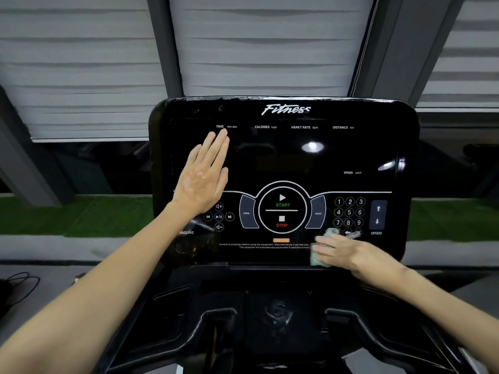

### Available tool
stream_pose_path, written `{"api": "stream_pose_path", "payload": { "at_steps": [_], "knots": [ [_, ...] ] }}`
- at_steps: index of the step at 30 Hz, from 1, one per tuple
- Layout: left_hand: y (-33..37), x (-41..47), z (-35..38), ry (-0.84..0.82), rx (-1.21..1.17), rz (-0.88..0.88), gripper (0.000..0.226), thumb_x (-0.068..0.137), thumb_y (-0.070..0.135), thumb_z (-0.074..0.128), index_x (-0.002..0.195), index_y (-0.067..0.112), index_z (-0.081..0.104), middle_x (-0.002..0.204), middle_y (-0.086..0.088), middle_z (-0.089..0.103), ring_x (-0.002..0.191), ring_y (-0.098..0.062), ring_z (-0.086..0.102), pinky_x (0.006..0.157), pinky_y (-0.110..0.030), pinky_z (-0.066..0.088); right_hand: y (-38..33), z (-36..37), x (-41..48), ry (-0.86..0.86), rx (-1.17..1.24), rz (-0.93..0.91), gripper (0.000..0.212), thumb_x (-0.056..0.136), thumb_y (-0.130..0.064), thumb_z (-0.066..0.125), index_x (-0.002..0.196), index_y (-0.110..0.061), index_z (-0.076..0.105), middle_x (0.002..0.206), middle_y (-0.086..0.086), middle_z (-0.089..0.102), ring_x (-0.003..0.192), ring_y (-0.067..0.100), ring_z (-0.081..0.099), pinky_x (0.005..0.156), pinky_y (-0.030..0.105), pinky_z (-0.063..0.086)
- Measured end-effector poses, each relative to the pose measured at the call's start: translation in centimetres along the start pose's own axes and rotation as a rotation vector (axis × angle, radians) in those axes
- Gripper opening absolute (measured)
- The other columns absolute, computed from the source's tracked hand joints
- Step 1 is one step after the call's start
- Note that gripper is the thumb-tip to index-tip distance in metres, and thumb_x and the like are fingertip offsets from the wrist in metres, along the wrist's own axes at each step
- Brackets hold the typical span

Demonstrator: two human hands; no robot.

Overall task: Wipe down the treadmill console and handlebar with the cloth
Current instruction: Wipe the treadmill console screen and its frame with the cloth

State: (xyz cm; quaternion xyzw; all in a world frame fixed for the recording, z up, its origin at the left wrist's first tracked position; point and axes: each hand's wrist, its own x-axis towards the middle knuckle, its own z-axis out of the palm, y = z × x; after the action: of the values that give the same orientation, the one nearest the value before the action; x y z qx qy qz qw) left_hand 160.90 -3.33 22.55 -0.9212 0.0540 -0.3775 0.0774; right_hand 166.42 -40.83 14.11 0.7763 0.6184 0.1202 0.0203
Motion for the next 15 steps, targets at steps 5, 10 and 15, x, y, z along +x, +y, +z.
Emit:
{"api": "stream_pose_path", "payload": {
  "at_steps": [5,10,15],
  "knots": [
    [0.9,0.0,-0.3,-0.004,0.003,-0.022,0.057,0.099,0.018,0.036,0.150,-0.003,0.022,0.160,-0.017,0.018,0.149,-0.032,0.015,0.119,-0.041,0.020,1.4,-1.3,-5.1,0.102,-0.019,0.121,0.049,0.090,0.000,0.025,0.111,-0.002,0.069,0.122,0.012,0.066,0.146,0.002,0.008,0.118,0.024,0.008],
    [3.1,0.2,-0.4,-0.009,-0.019,-0.052,0.058,0.100,0.018,0.037,0.150,-0.005,0.019,0.160,-0.019,0.014,0.148,-0.031,0.016,0.119,-0.041,0.022,0.9,-0.1,-3.5,0.113,-0.025,0.044,0.046,0.086,-0.002,0.033,0.116,-0.005,0.068,0.129,0.006,0.063,0.143,0.010,0.027,0.119,0.026,0.011],
    [9.1,0.9,1.4,-0.037,-0.068,0.172,0.058,0.101,0.025,0.037,0.151,0.000,0.023,0.161,-0.013,0.017,0.148,-0.026,0.020,0.118,-0.039,0.025,0.7,0.9,-1.4,0.067,-0.030,-0.015,0.052,0.082,-0.002,0.031,0.119,-0.009,0.068,0.133,0.003,0.060,0.134,0.017,0.043,0.119,0.030,0.010]
  ]
}}
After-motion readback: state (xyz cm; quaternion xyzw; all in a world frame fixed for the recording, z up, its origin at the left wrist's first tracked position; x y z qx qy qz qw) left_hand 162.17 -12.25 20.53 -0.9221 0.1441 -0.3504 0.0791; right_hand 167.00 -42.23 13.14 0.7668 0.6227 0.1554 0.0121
